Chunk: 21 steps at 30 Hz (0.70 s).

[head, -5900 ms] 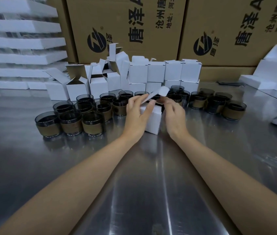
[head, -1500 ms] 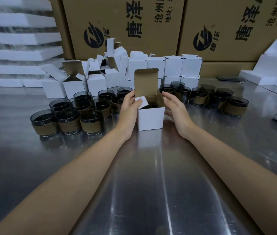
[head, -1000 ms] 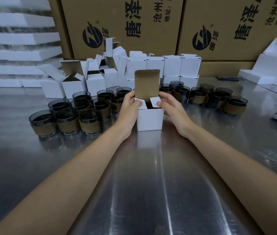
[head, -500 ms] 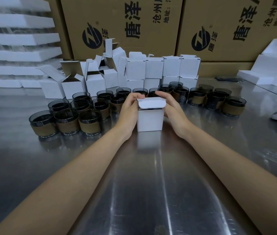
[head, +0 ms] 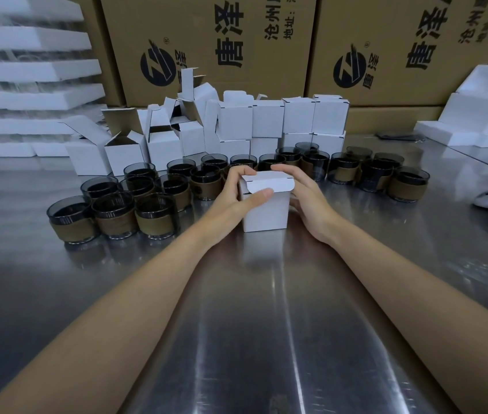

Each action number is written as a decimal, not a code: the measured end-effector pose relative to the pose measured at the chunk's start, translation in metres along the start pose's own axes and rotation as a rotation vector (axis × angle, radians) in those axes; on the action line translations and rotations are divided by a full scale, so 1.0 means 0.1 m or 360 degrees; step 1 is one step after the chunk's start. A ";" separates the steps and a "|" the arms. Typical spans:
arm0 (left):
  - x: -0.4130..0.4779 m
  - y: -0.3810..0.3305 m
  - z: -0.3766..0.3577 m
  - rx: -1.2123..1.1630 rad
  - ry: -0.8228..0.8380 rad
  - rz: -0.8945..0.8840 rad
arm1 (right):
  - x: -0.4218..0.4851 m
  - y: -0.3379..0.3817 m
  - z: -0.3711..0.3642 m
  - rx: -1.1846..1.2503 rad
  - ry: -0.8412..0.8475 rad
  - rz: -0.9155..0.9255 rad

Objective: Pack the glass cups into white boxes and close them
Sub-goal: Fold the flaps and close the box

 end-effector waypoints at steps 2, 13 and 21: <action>-0.01 0.03 0.04 -0.0036 -0.0031 -0.0049 | -0.01 0.00 0.00 0.0048 0.0014 -0.0019; -0.01 -0.02 0.04 -0.0067 -0.0069 -0.0145 | -0.02 0.00 -0.01 -0.0022 0.0005 0.0055; -0.01 -0.04 0.05 -0.0012 -0.0121 -0.0182 | -0.05 0.12 -0.05 -0.0213 -0.0036 0.0256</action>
Point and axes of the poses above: each hand's wrist, its own x-axis towards the middle knuckle, its own z-axis out of the back of the hand, y = z × x, the point moved 6 cm from there along x, towards the middle knuckle, and after that the axes turned 14 degrees about z, right-handed, at the moved point
